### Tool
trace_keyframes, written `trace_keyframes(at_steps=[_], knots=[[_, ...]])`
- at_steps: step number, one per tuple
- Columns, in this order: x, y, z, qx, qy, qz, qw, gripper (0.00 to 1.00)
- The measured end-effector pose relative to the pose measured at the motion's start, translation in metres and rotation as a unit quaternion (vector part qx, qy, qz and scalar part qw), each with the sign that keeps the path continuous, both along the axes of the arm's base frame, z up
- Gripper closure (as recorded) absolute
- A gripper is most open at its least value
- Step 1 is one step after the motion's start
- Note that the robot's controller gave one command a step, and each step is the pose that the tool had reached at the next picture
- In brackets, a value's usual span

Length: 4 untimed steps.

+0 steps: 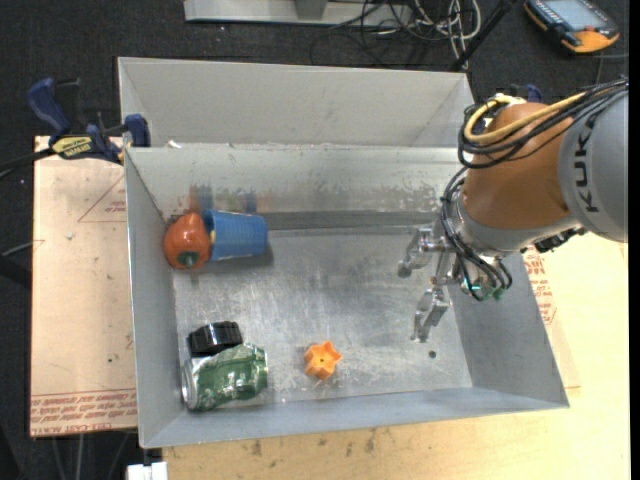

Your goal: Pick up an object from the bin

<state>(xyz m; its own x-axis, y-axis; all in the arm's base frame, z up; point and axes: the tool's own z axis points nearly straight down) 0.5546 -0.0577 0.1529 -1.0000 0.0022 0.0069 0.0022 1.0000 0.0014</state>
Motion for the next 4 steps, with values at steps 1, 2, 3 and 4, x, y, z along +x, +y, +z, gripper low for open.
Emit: trace_keyframes(at_steps=[1, 2, 3, 4], knots=[[0.002, 0.0, 0.005, 0.0, -0.004, 0.001, 1.0, 0.0], [-0.016, 0.046, -0.01, -0.001, -0.0046, -0.005, 1.0, 0.0], [-0.001, 0.067, -0.057, 0.002, -0.0074, -0.02, 0.9998, 0.0], [-0.019, 0.096, -0.07, -0.002, -0.0039, -0.016, 0.9999, 0.0]])
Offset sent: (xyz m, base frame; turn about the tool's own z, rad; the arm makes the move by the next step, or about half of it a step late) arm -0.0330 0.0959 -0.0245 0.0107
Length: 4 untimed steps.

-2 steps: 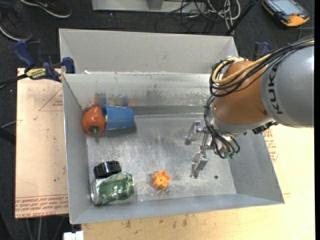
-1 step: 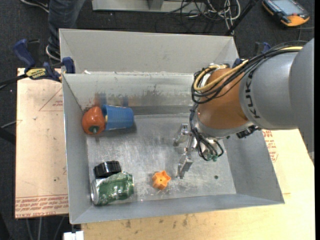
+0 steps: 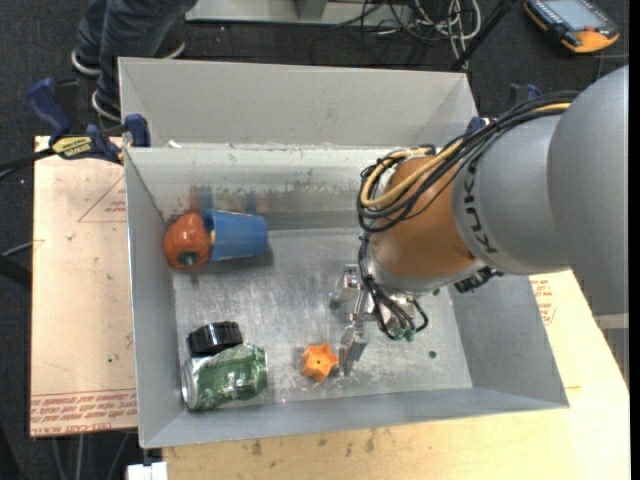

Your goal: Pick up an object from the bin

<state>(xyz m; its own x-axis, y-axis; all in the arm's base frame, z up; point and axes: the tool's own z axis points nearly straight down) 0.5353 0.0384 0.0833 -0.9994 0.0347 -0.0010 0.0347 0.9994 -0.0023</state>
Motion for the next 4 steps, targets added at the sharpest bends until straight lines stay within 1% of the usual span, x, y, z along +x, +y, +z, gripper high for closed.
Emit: trace_keyframes(at_steps=[1, 2, 3, 4], knots=[[-0.03, 0.028, -0.007, -0.001, -0.0036, 0.273, 0.9619, 1.0], [-0.03, 0.028, -0.007, -0.001, -0.0036, 0.273, 0.9619, 1.0], [-0.025, 0.03, 0.014, 0.002, 0.0016, 0.272, 0.9624, 1.0], [-0.02, 0.037, -0.009, 0.002, -0.001, 0.251, 0.9679, 0.0]])
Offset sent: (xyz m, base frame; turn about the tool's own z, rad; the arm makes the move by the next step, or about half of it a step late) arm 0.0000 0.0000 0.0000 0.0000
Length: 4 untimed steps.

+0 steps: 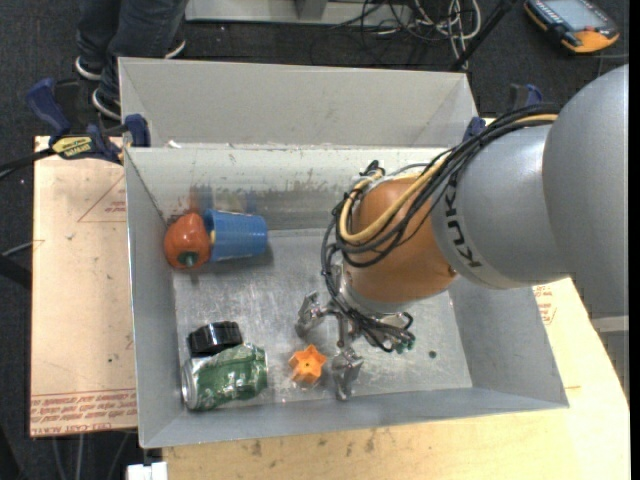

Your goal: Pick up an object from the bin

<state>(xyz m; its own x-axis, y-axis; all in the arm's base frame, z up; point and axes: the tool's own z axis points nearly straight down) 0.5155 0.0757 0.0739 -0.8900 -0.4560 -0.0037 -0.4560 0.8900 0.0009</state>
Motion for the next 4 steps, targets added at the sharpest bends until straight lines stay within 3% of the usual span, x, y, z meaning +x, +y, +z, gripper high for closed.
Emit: trace_keyframes(at_steps=[1, 3, 4], knots=[[0.001, 0.001, -0.001, -0.001, 0.0014, -0.001, 1.0, 1.0], [0.008, 0.006, 0.006, -0.001, 0.0012, -0.009, 1.0, 1.0], [-0.01, -0.001, -0.003, 0.0, 0.0025, -0.195, 0.9808, 0.0]])
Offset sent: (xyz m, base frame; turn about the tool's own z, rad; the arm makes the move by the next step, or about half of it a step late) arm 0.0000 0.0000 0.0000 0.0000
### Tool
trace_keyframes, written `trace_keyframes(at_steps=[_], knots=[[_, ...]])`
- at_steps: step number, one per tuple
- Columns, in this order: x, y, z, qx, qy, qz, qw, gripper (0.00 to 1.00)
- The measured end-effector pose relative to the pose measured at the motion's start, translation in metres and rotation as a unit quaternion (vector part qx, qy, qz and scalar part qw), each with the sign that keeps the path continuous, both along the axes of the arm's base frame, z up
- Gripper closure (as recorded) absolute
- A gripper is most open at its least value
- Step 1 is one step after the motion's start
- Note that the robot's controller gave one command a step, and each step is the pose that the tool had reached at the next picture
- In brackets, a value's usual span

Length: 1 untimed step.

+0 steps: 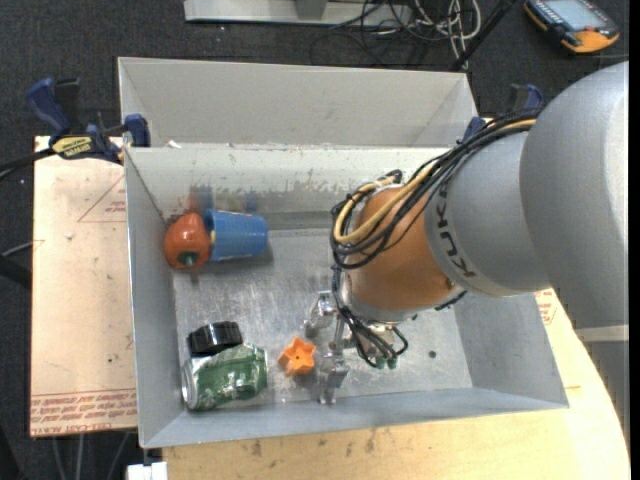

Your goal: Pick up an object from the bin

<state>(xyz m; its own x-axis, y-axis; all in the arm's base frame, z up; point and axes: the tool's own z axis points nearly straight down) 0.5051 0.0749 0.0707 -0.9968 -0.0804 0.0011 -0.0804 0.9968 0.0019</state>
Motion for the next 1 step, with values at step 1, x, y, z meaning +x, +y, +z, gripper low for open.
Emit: trace_keyframes(at_steps=[1], knots=[[0.0014, 0.0005, 0.0018, 0.0, -0.0031, 0.001, 1.0, 1.0]])
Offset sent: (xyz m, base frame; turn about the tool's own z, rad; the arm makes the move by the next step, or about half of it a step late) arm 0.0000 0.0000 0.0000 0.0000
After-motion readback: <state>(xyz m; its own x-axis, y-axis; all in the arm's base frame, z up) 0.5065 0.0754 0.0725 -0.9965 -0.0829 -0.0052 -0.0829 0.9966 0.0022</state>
